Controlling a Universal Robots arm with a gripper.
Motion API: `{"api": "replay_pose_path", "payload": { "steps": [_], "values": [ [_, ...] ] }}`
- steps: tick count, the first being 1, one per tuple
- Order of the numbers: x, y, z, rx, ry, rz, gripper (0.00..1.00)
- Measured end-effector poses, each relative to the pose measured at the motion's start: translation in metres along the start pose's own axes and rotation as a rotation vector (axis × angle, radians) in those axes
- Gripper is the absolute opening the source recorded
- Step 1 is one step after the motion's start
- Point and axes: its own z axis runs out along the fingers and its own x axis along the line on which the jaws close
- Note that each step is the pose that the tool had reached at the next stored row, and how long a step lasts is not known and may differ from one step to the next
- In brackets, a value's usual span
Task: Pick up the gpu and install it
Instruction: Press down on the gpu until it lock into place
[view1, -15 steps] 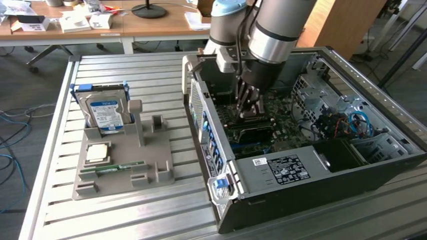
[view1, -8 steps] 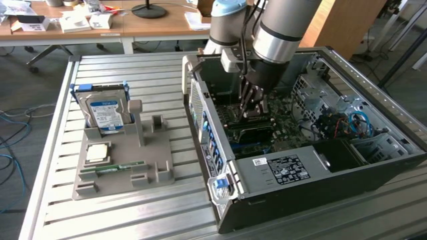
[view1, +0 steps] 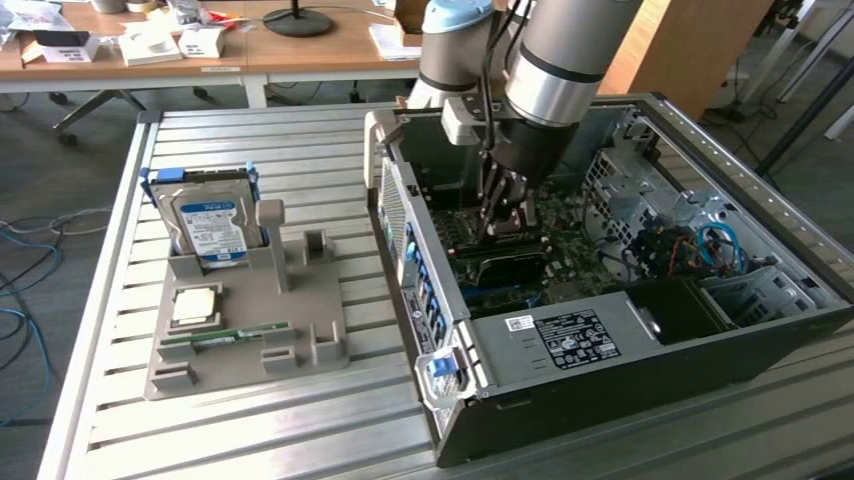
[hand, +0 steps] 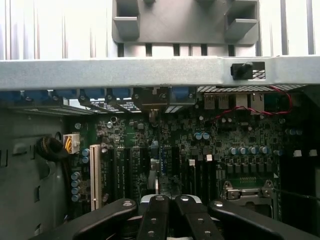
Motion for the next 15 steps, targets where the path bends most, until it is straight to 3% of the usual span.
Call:
{"api": "replay_pose_path", "payload": {
  "steps": [6, 9, 12, 13, 15],
  "values": [
    [0.0002, 0.0038, 0.0003, 0.0397, -0.0060, -0.002, 0.11],
    [0.0002, 0.0045, 0.0004, 0.0537, -0.0077, -0.003, 0.11],
    [0.0003, 0.0050, 0.0004, 0.0717, -0.0091, -0.004, 0.11],
    [0.0002, 0.0051, 0.0005, 0.0757, -0.0096, -0.004, 0.11],
    [0.0002, 0.0050, 0.0005, 0.0767, -0.0098, -0.004, 0.11]
  ]
}}
